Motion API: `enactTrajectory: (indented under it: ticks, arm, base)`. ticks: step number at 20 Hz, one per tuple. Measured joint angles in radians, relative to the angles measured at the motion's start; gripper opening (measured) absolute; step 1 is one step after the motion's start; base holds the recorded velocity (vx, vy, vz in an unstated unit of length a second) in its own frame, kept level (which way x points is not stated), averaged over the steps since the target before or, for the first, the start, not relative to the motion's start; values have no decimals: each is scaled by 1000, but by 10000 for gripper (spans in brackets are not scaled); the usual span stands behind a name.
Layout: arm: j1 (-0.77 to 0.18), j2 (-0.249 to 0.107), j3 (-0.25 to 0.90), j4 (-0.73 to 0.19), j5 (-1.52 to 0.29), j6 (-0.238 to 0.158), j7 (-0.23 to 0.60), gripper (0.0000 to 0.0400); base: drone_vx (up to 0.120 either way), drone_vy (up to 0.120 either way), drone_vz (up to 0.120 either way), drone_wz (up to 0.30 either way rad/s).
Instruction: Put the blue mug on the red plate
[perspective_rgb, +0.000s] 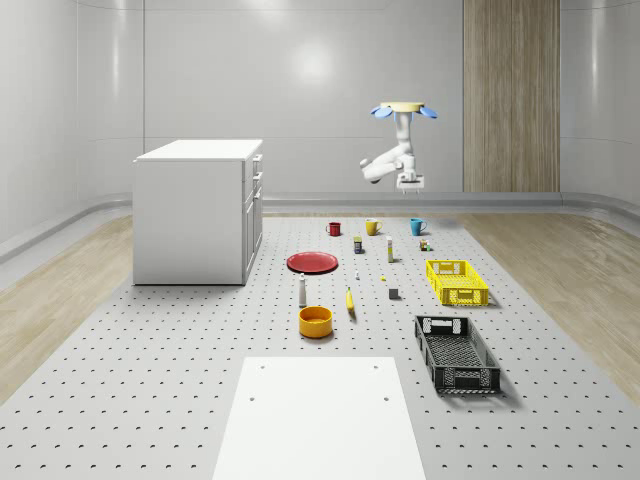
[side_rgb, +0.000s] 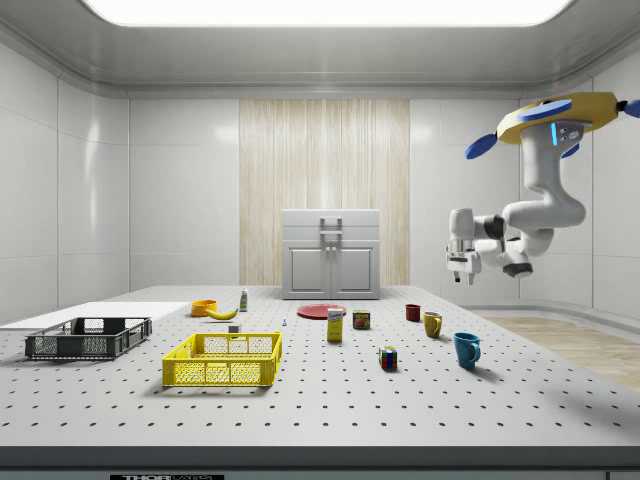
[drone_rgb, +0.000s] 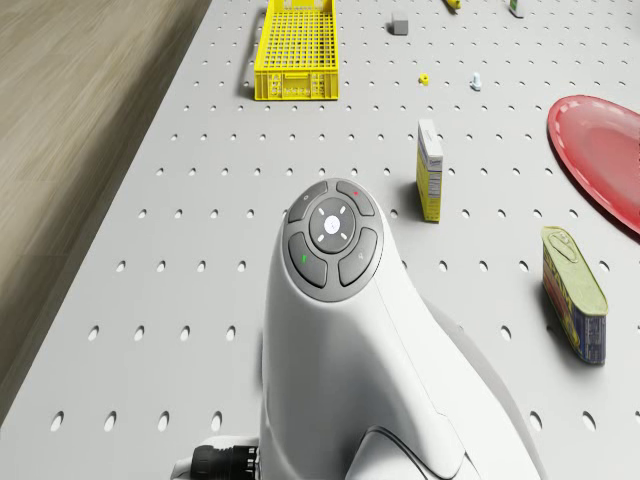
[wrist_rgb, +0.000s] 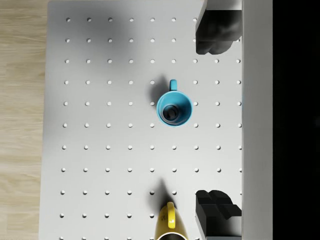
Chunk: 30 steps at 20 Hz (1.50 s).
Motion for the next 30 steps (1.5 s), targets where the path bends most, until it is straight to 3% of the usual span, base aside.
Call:
enactTrajectory:
  ticks: [6, 30]
  arm:
    - [-27, -35, 18, 1, 11, 19, 21, 400]
    - [-75, -156, 59, 9, 72, 124, 65, 400]
  base:
    - [0, 67, -120, 0]
    - [10, -10, -120, 0]
